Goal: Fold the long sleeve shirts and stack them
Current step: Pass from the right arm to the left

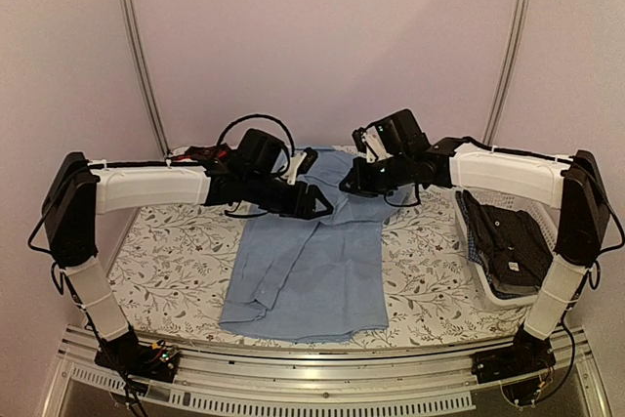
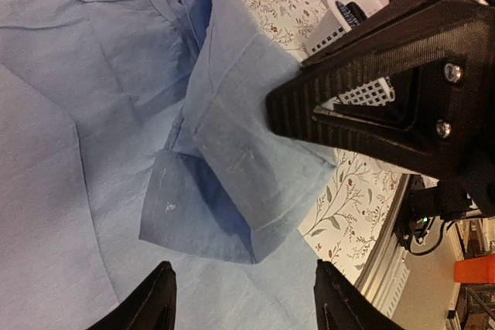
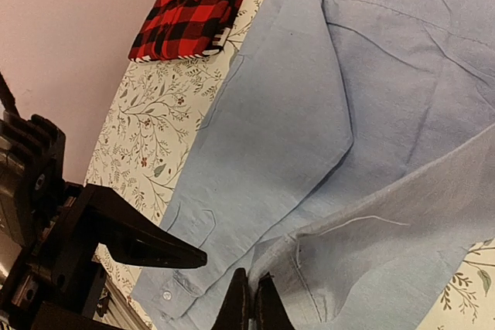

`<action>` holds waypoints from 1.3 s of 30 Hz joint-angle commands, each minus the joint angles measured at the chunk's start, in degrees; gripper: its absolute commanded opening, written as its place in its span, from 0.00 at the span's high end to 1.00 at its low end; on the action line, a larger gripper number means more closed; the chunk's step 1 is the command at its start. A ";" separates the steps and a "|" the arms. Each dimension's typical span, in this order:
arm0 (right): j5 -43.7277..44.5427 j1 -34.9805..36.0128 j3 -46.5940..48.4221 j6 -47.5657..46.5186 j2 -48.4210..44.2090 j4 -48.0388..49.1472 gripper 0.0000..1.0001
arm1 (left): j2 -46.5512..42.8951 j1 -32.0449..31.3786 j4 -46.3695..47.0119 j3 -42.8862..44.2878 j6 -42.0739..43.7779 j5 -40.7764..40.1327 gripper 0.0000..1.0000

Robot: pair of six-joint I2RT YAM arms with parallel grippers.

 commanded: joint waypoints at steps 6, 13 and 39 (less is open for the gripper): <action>-5.83 -0.20 3.99 1.86 3.72 2.07 1.00 | 1.04 -1.33 4.71 0.08 -0.90 -1.33 0.37; -6.27 -0.05 3.91 2.49 3.82 2.72 1.00 | 3.16 -2.47 2.81 2.39 0.21 -5.08 0.37; 9.80 0.03 -6.52 1.98 -8.74 10.45 0.01 | 0.32 -2.04 -0.64 7.13 0.24 -19.36 1.00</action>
